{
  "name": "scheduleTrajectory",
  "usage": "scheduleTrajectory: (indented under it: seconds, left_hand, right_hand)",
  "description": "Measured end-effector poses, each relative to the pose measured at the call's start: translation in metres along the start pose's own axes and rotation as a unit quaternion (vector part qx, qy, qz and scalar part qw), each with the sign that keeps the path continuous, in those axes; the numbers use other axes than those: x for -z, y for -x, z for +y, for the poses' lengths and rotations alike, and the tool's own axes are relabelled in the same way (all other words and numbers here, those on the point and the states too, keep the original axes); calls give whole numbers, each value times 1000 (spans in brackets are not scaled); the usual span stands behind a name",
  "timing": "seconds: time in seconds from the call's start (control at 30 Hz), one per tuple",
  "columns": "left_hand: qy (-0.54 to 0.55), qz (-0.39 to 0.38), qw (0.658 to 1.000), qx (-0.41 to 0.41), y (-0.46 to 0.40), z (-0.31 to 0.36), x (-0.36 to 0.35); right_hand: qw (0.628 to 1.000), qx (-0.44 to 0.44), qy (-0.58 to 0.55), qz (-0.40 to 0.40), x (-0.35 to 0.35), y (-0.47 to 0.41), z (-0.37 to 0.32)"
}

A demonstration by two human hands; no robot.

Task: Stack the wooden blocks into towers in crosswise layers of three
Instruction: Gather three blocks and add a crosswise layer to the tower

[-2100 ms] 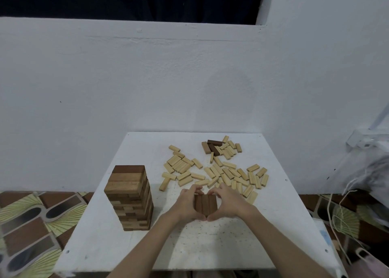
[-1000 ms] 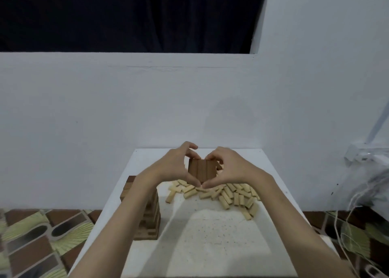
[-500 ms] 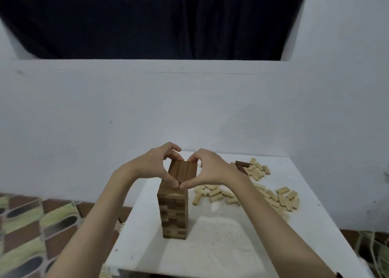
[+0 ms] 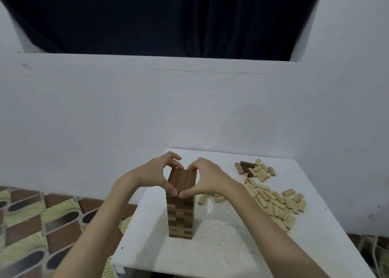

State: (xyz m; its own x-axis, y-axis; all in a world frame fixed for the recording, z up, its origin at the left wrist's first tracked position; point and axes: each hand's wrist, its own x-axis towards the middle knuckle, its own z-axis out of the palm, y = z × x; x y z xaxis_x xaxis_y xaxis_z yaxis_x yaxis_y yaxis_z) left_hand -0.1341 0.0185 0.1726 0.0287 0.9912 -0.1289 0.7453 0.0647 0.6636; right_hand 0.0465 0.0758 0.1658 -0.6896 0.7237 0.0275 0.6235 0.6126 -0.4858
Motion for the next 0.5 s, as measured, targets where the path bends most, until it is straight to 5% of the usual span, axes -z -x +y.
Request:
scheduleTrajectory:
  seconds: [0.5]
  left_hand:
    - [5,-17,1000,-20,-10,-17,-3]
  right_hand:
    - [999,-8,-36,-28,-3,-2,1]
